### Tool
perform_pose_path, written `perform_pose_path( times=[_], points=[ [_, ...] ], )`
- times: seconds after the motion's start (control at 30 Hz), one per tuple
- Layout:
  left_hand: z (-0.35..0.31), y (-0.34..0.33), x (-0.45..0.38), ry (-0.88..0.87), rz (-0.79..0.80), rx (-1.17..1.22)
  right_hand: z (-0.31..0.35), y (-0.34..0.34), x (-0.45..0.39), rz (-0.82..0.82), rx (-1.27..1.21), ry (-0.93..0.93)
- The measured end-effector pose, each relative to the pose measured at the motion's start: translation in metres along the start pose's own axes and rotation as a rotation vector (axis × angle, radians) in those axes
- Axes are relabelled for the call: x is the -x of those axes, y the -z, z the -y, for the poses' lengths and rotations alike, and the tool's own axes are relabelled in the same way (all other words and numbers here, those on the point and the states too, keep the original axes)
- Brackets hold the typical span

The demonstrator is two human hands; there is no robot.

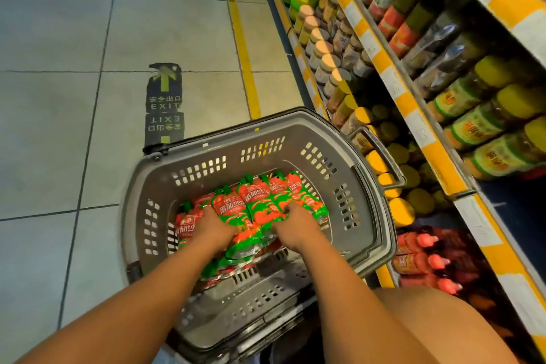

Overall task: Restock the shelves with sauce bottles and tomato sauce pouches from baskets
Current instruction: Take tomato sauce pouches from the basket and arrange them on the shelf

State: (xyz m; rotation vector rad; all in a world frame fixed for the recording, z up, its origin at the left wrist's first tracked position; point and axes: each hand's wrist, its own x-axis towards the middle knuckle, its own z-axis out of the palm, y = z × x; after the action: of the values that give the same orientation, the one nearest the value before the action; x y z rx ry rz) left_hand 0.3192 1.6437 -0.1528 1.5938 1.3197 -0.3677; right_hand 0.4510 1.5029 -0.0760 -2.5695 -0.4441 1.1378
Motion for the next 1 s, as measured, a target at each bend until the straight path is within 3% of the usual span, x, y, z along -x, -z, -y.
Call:
perform_pose_path(
  times=[0.3,0.57,0.83,1.0],
  points=[
    [0.036,-0.035,-0.066,0.011,-0.01,0.173,0.008,-0.018,-0.025,-0.029,0.096,-0.036],
    [-0.014,-0.012,0.003,0.015,0.027,0.211,0.01,-0.024,-0.029,-0.061,0.154,-0.055],
    [-0.017,-0.012,0.005,0.035,0.023,0.267,0.017,-0.026,-0.026,-0.048,0.139,-0.09],
    [-0.015,-0.013,-0.002,0.015,-0.035,0.274,0.019,-0.028,-0.026,0.056,0.082,-0.113]
  ],
)
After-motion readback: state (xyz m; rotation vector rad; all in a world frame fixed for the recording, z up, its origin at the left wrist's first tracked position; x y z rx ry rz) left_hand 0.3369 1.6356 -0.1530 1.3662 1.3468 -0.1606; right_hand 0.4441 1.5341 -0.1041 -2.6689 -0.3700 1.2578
